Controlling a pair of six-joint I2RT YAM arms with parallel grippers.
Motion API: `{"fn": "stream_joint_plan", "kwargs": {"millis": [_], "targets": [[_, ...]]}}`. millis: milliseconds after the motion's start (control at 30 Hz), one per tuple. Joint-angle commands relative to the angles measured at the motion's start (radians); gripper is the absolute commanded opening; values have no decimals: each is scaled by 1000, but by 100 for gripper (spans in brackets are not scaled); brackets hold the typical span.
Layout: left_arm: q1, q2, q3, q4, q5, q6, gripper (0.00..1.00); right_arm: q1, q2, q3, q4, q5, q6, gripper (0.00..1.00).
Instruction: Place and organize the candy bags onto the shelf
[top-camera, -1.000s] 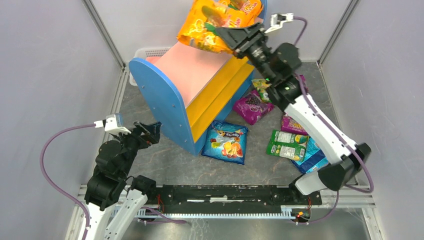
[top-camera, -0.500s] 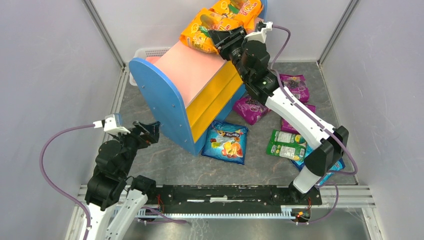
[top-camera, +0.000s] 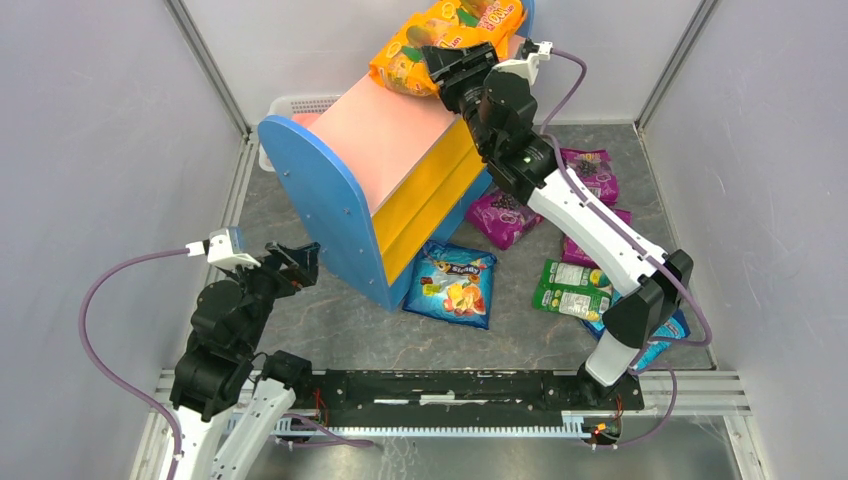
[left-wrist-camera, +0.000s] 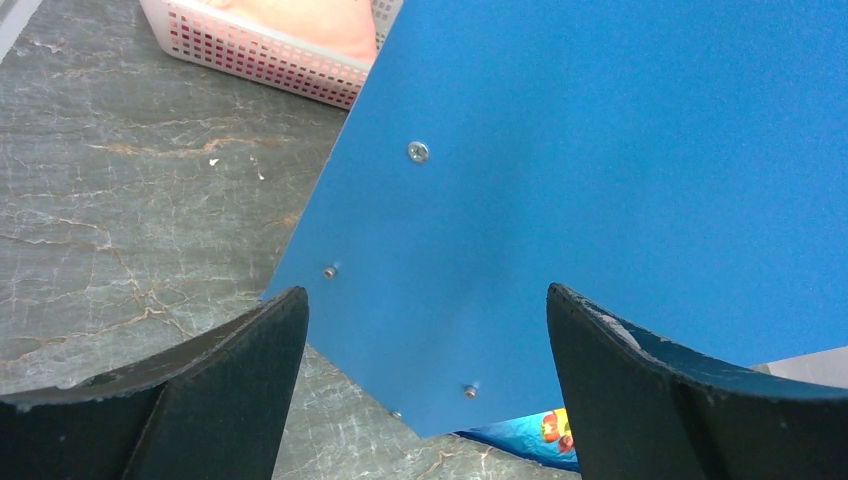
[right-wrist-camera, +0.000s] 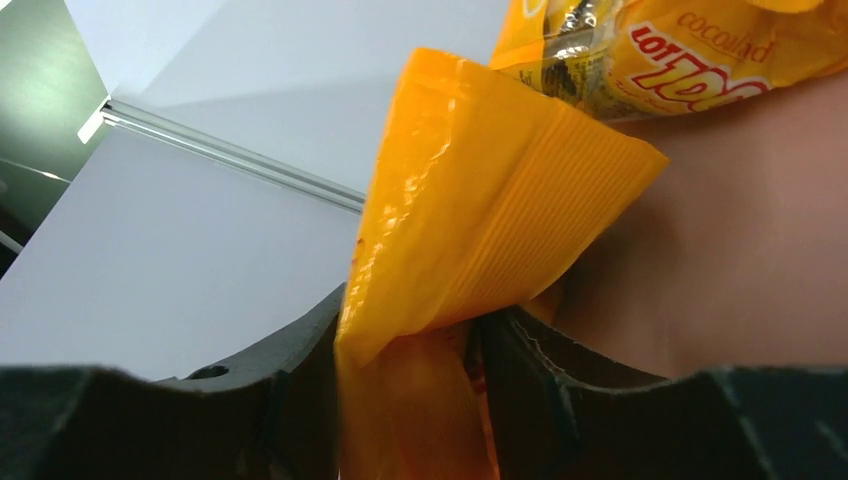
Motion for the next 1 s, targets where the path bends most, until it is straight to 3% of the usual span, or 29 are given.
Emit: {"fn": "stream_joint_plan", "kwargs": {"millis": [0, 300, 467, 800, 967], "targets": [[4, 1, -3, 41, 3, 41, 95, 2, -4, 77, 76, 23, -9, 58], [3, -9, -2, 43, 17, 42, 94, -4, -77, 30, -57, 15, -165, 90], [-32, -12, -3, 43, 21, 43, 94, -17, -117, 20, -196, 6, -243, 98], [-77, -32, -1, 42, 24, 43, 93, -39, -202, -44, -251, -73, -316, 98], [-79, -48, 1, 36, 22, 44, 93, -37, -222, -106, -208, -116, -329, 80]]}}
